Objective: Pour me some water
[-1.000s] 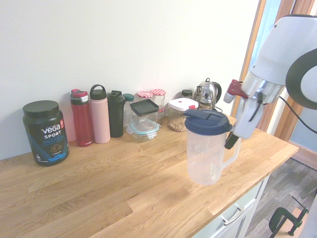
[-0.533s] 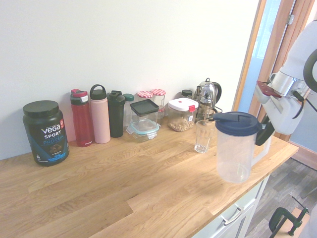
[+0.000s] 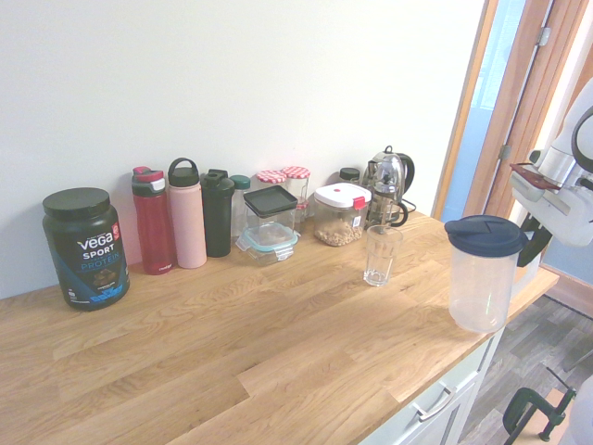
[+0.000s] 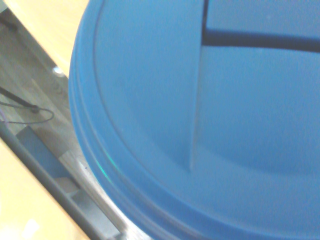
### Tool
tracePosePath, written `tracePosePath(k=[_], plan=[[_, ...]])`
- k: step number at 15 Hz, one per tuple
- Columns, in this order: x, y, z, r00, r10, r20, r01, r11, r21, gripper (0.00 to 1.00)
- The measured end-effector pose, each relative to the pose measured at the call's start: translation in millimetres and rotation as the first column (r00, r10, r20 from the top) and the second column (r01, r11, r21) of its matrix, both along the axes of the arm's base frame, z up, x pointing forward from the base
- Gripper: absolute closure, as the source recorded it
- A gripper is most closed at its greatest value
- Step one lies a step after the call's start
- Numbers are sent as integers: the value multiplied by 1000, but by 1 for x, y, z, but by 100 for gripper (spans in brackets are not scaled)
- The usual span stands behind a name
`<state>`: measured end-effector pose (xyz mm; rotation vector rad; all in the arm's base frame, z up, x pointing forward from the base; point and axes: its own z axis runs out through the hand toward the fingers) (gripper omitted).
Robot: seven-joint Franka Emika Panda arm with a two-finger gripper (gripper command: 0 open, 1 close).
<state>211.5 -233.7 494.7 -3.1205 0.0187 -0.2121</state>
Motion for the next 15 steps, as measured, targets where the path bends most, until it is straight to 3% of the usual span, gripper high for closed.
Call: tracePosePath(k=[4, 8, 11, 15], plan=[[27, -36, 21, 1000, -15, -22, 14, 999, -48, 100], [99, -33, 38, 995, -30, -97, 11, 982, -190, 100], [157, -9, 32, 979, -56, -197, -16, 938, -345, 100], [182, 18, 35, 960, -81, -267, -67, 862, -502, 100]])
